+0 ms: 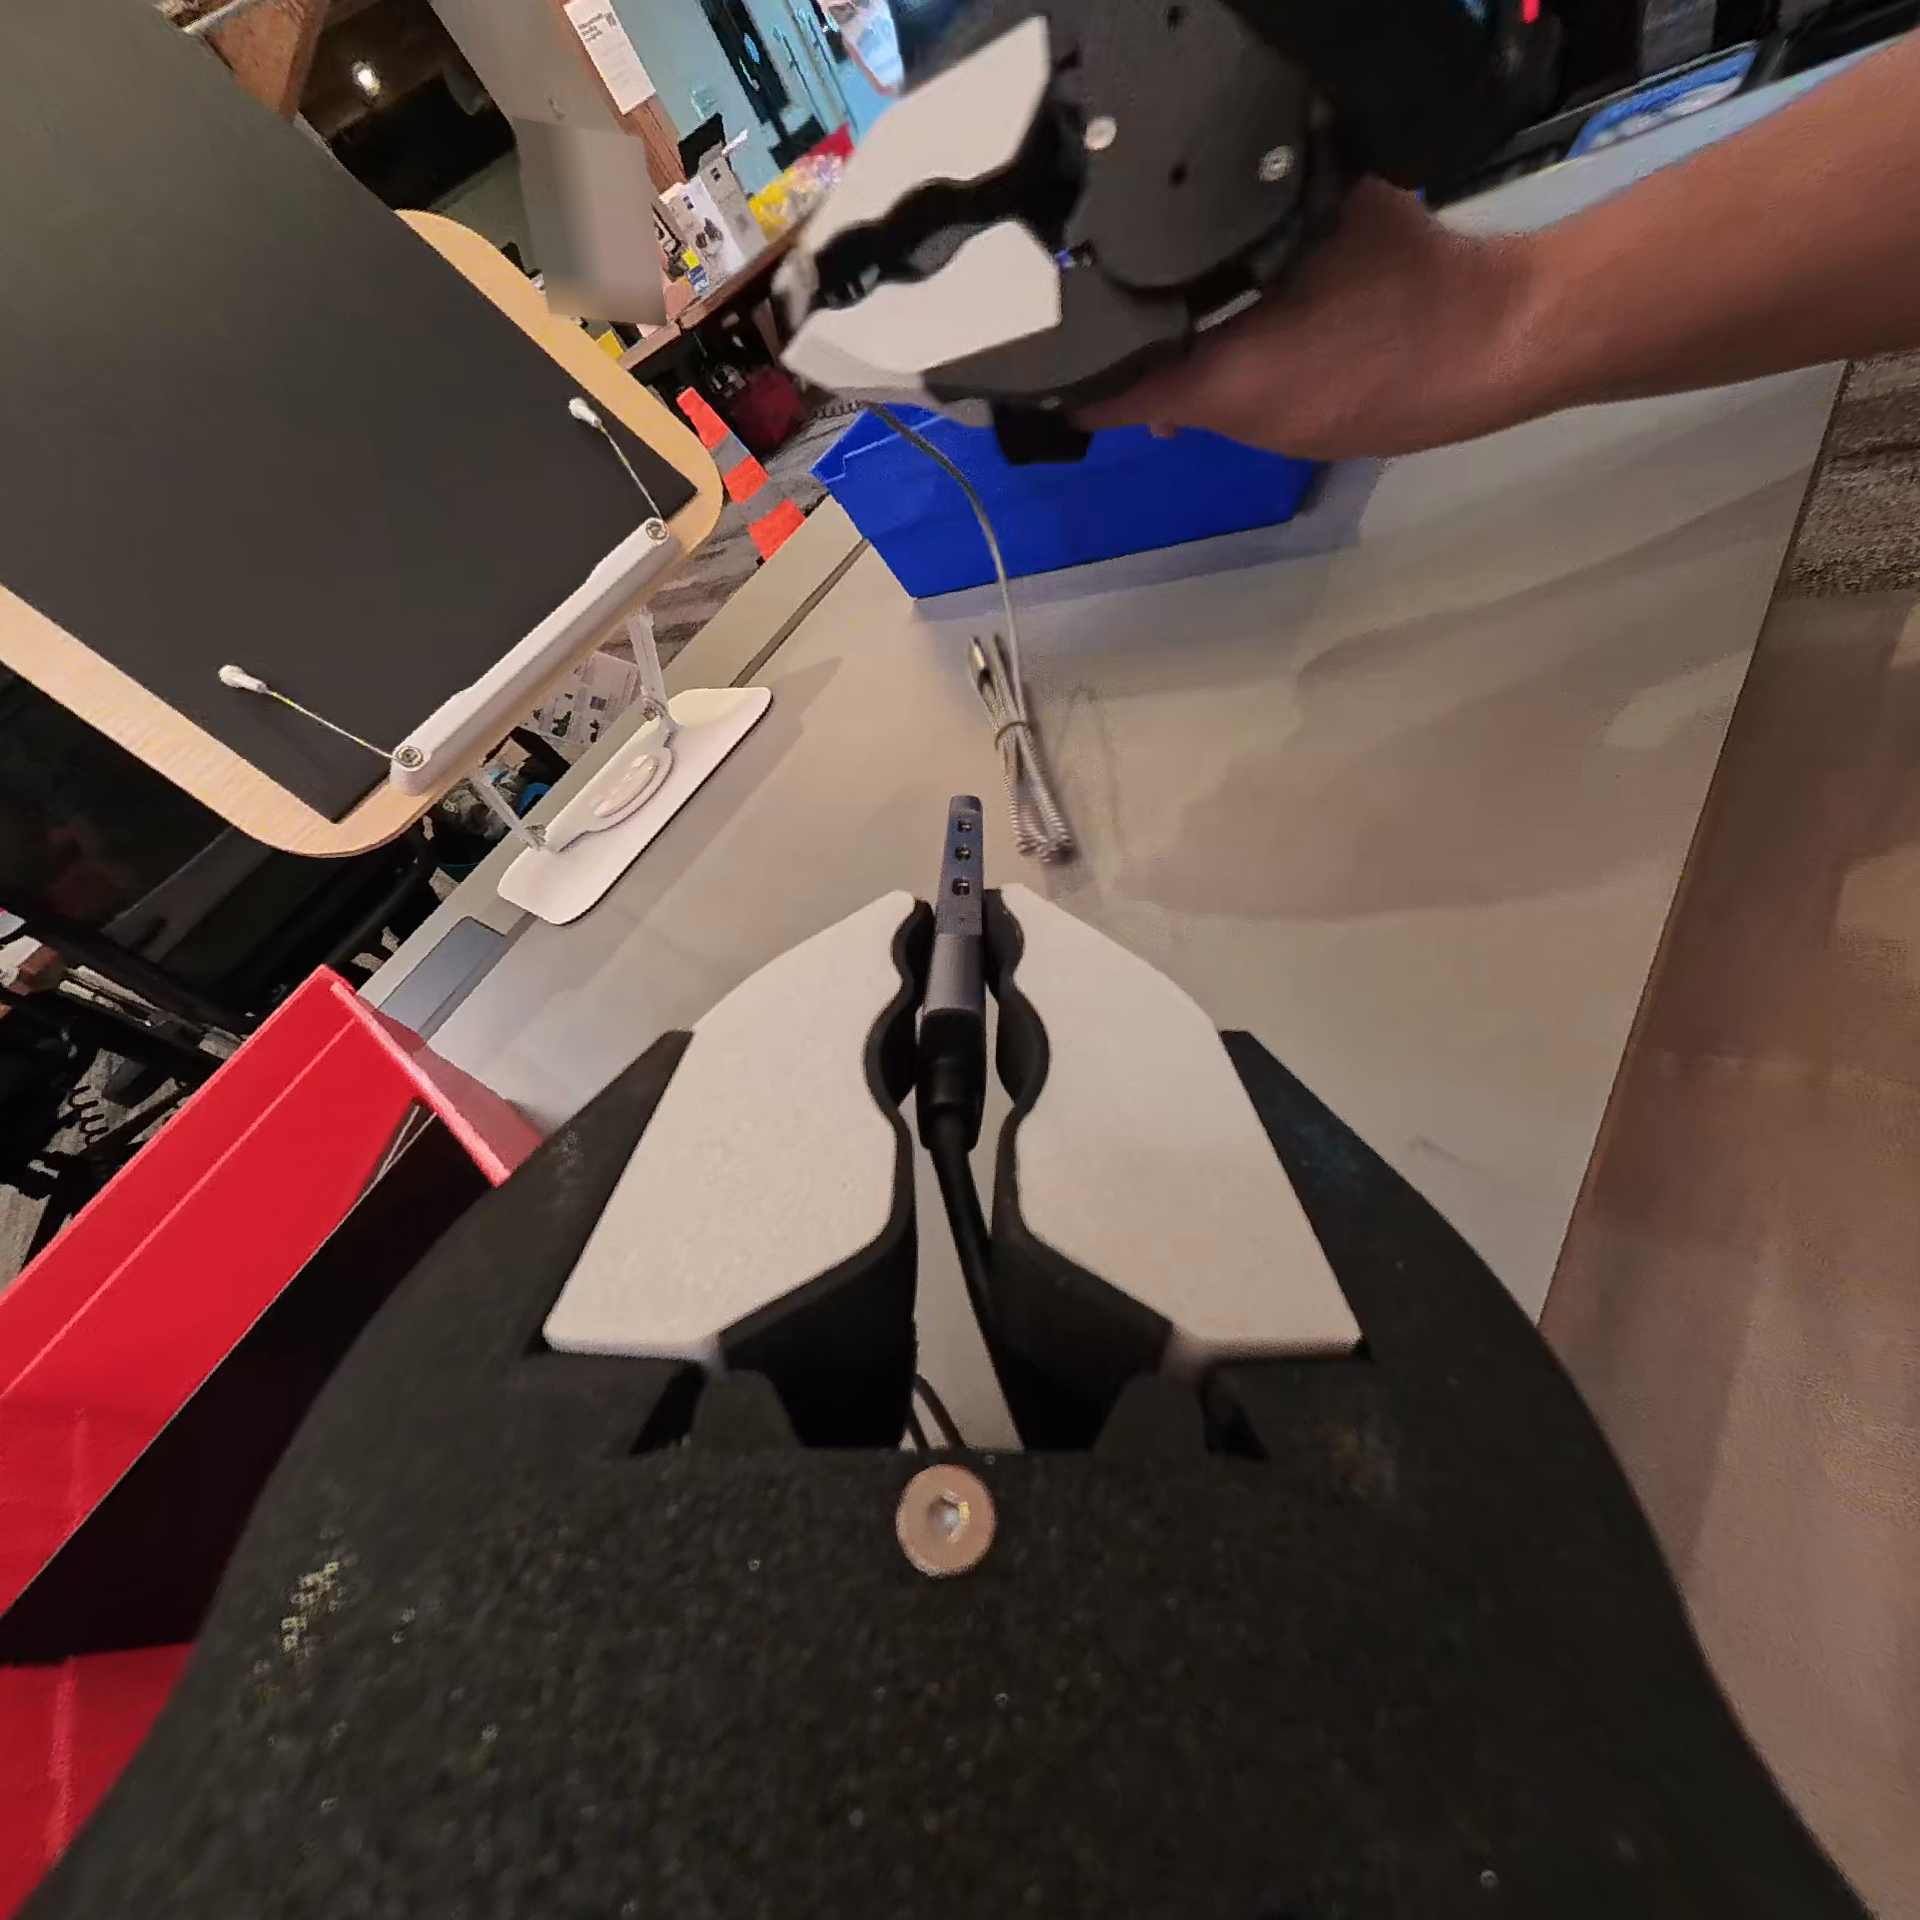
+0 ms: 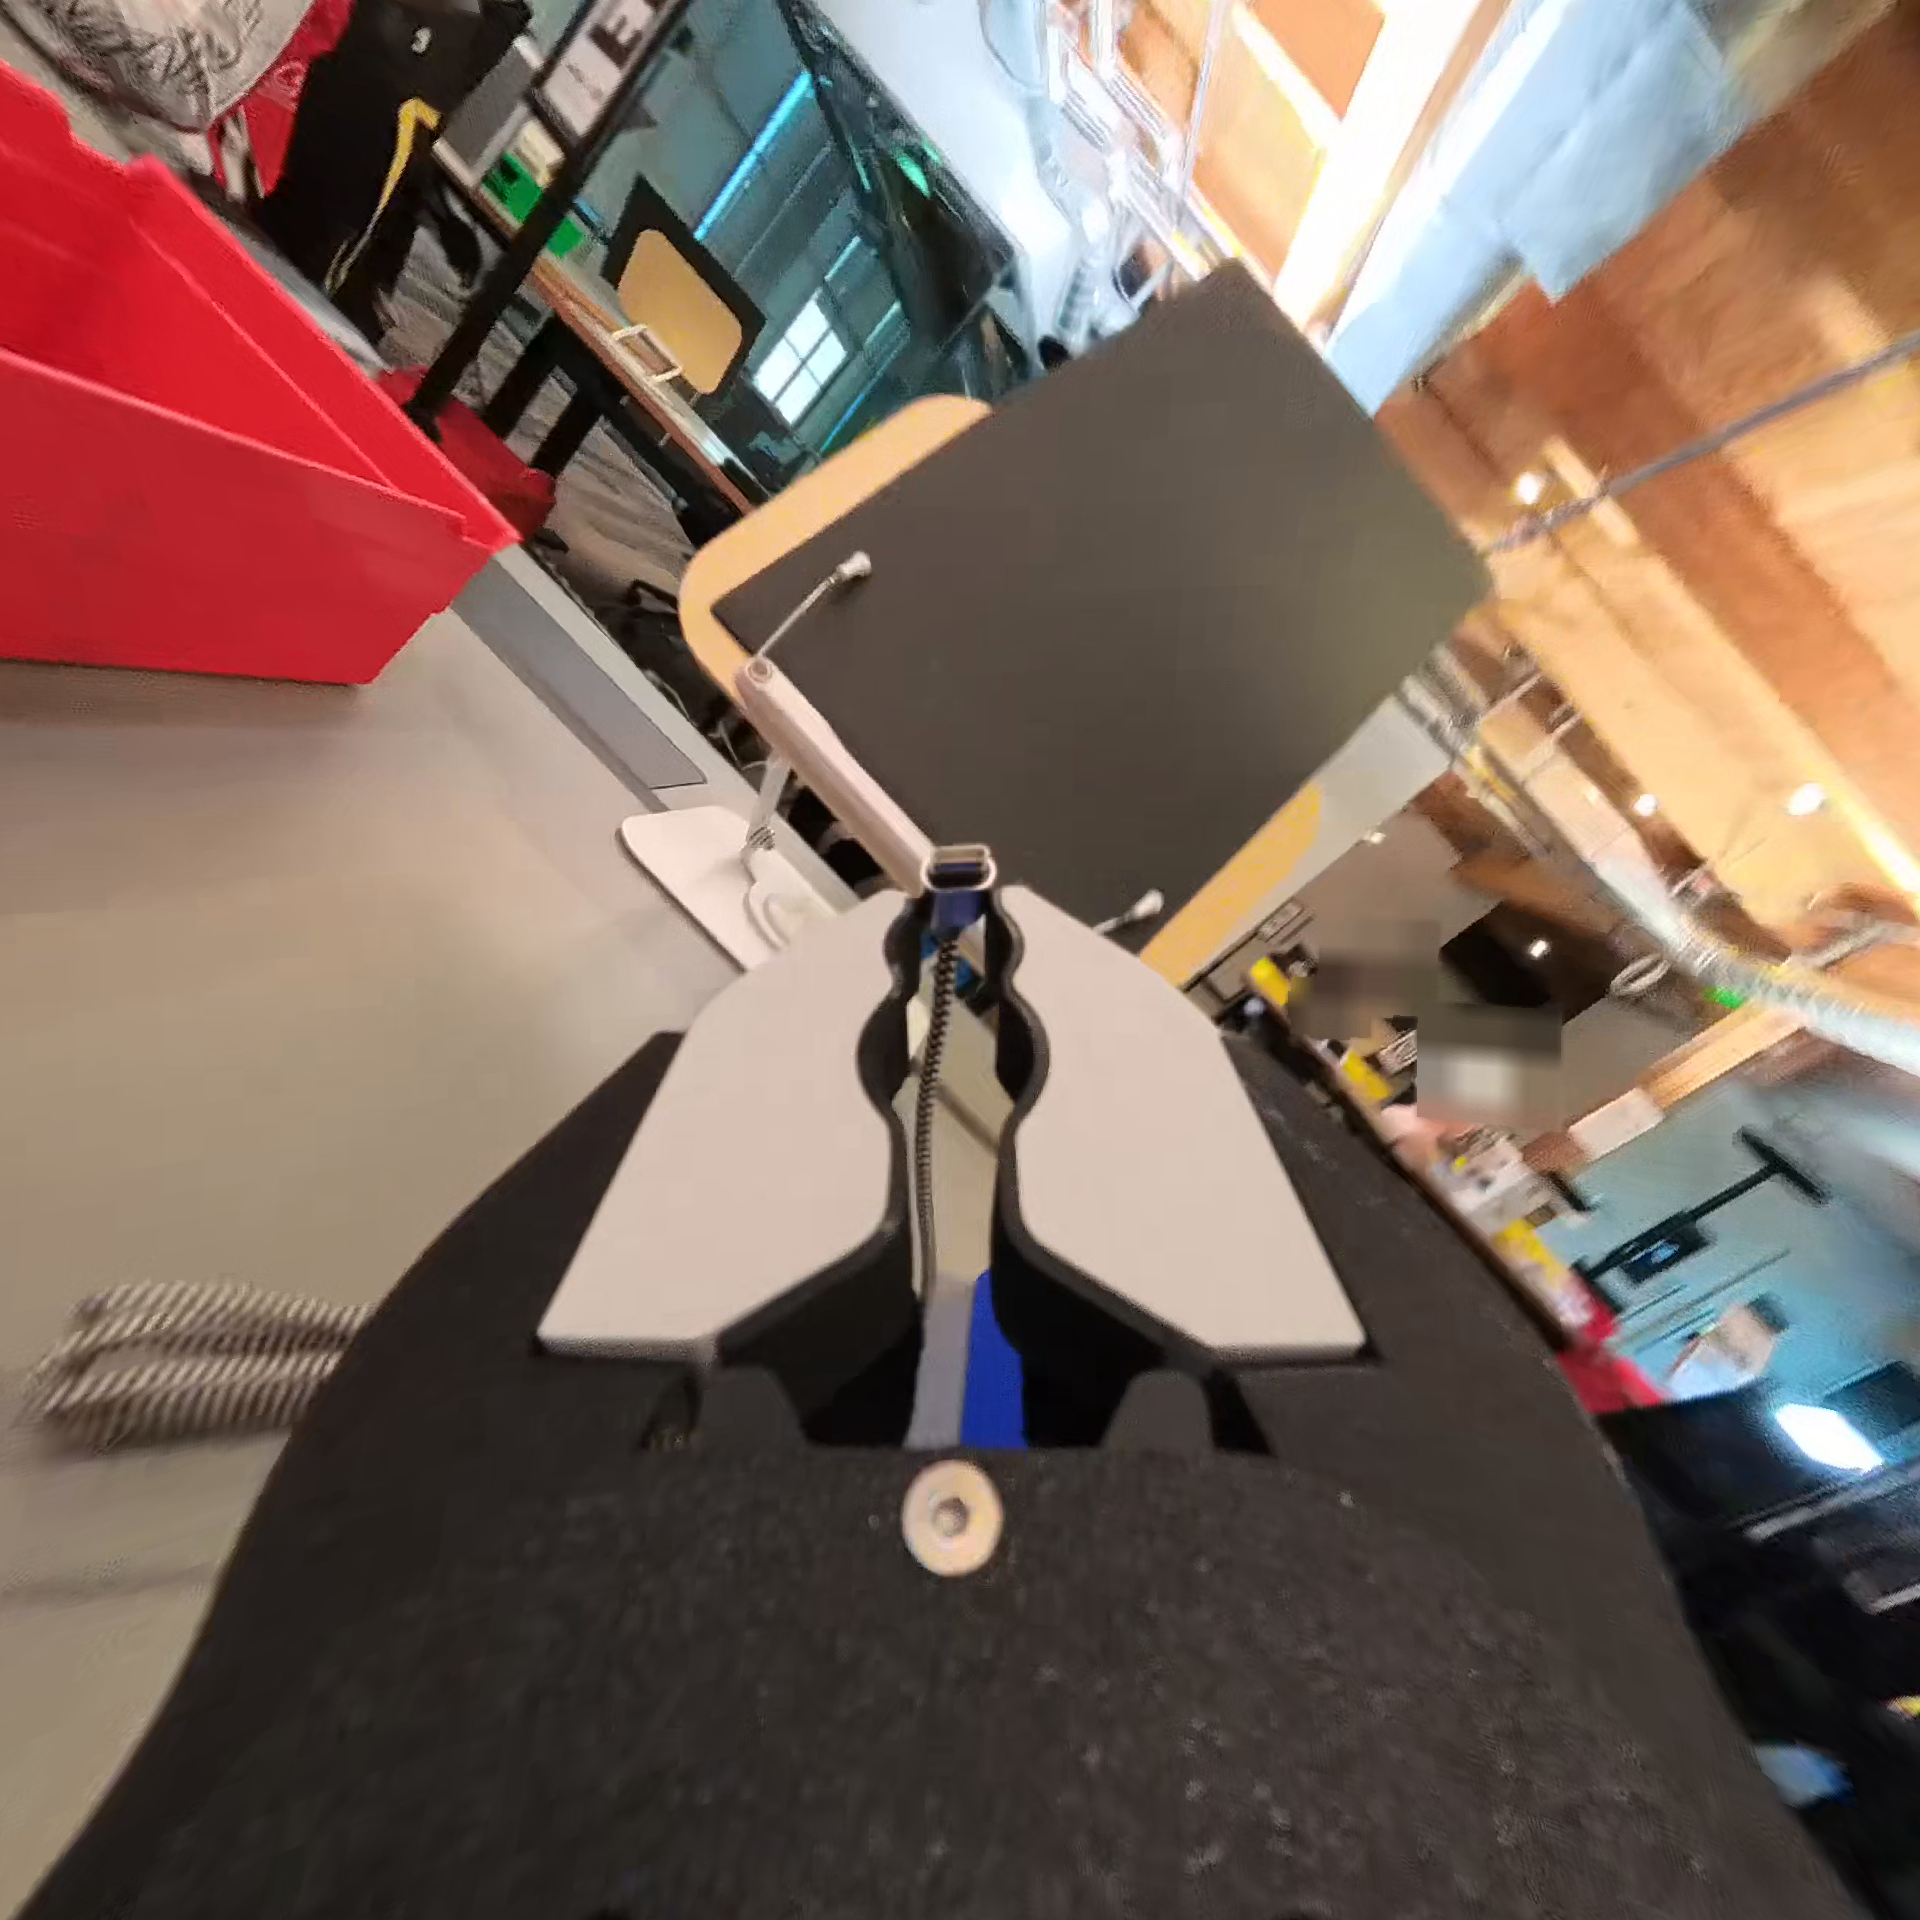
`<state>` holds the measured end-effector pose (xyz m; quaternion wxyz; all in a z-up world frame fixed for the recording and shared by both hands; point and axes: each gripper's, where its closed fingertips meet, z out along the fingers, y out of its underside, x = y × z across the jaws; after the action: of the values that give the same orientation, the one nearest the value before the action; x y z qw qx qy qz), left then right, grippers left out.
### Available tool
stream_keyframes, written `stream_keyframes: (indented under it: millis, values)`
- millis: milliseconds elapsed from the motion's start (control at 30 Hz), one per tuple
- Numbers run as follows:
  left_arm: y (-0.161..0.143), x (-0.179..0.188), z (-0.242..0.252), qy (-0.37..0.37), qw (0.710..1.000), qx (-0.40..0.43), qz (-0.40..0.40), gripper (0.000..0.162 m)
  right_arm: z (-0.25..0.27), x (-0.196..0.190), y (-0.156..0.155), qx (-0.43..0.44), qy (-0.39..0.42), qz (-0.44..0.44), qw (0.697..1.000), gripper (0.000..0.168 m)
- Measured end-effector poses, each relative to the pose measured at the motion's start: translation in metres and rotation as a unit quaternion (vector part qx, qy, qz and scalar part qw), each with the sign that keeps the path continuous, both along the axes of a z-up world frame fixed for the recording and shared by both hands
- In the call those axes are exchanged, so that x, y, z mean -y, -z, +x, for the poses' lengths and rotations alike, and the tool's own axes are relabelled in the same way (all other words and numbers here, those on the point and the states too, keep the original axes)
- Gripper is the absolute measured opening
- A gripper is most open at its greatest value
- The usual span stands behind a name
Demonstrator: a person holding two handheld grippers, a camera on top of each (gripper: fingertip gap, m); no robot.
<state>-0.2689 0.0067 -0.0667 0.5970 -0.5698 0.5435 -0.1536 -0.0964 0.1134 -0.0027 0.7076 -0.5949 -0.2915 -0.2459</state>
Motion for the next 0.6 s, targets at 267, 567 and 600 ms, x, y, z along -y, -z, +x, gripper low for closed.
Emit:
stream_keyframes:
  millis: [267, 567, 600]
  values:
    - [-0.001, 0.003, 0.004, 0.013, 1.0, -0.001, -0.002, 0.009, 0.025, 0.084, 0.103, -0.042, -0.007, -0.246, 0.968, 0.01]
    - [0.001, 0.011, 0.021, 0.034, 0.999, -0.012, 0.002, 0.009, -0.057, 0.155, 0.164, -0.091, -0.155, -0.481, 0.858, 0.026]
    - [0.001, 0.012, 0.021, 0.034, 0.999, -0.012, 0.002, 0.009, -0.063, 0.162, 0.165, -0.086, -0.183, -0.501, 0.842, 0.028]
